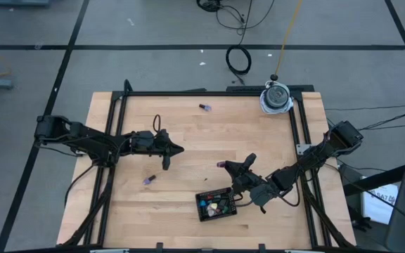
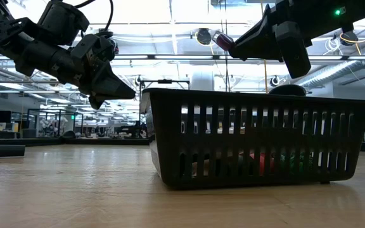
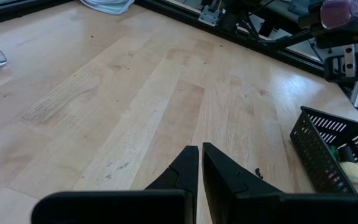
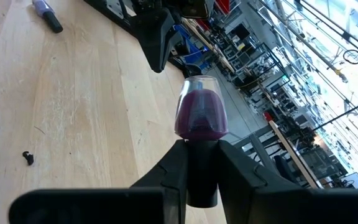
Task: Pick & Place Nail Polish
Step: Put the violet nail polish bottle into the black bin
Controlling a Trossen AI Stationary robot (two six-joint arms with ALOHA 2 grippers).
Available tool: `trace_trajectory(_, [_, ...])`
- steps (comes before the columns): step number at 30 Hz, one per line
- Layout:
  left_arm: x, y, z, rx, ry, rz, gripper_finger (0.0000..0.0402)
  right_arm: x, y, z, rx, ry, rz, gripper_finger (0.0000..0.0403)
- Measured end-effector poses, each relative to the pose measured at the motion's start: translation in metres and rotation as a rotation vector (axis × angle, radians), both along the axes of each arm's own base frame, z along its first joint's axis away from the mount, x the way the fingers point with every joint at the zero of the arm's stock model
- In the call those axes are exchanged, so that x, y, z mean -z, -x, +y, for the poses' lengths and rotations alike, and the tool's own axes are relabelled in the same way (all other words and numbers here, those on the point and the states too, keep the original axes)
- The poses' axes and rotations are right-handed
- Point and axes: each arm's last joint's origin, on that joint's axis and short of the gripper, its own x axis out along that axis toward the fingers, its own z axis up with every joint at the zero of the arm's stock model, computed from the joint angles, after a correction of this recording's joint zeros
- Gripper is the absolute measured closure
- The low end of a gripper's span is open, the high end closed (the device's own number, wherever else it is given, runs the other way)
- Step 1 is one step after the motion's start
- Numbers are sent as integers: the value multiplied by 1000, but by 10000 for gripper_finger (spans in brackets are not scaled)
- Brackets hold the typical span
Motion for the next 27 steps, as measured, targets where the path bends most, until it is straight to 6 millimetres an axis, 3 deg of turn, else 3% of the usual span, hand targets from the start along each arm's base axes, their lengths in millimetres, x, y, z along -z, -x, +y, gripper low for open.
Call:
trace_trajectory(16, [0, 0, 0, 0, 0, 0, 382, 0, -1, 1, -30, -31, -8, 356])
trace_trajectory(20, [0, 0, 0, 0, 0, 0, 382, 0, -5, 7, -264, -202, -1, 356])
trace_trajectory(24, [0, 0, 0, 0, 0, 0, 382, -7, -15, 9, -556, -492, -48, 356])
trace_trajectory(27, [0, 0, 0, 0, 0, 0, 382, -16, -23, 12, -671, -683, -24, 356])
